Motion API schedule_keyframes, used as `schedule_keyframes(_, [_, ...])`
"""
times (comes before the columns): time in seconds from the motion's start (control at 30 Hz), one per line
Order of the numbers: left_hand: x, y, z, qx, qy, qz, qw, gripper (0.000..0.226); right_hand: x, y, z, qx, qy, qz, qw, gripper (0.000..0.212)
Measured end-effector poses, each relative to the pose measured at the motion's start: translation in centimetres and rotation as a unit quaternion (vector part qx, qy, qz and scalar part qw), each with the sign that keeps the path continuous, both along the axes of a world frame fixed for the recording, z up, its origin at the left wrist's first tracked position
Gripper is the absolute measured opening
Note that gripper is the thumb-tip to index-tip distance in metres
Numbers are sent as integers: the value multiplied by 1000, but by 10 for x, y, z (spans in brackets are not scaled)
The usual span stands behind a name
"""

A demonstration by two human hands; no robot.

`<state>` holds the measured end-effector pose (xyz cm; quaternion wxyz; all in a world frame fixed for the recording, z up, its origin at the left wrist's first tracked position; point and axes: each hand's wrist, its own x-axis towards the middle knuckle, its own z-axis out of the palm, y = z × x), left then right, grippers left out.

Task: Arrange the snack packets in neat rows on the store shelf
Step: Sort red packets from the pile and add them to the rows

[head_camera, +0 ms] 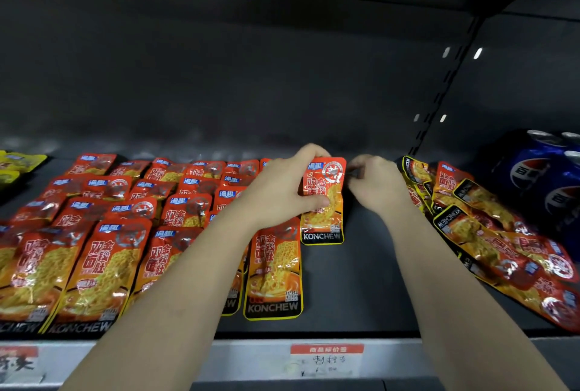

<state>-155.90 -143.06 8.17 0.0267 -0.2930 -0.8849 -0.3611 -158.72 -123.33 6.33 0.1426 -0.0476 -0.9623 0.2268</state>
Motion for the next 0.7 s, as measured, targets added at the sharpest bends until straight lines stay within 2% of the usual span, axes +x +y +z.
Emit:
schedule_keyframes(0.1, [-4, -1, -2, -70, 90, 36, 993, 54, 0, 1, 0, -6, -11, 1, 1000, 23])
schedule_keyframes(0.23, [-7, 1, -4, -101, 161, 67, 980, 61, 1, 1, 1, -9, -19, 0, 1000, 22])
schedule_keyframes(0.57, [-13, 4, -5, -173, 177, 85, 965, 74, 5, 8, 6, -3, -57, 0, 998, 18])
schedule_keyframes(0.7, [-14, 1, -5, -188, 172, 91, 963, 70, 8, 12, 5, -20, -52, 3, 998, 19])
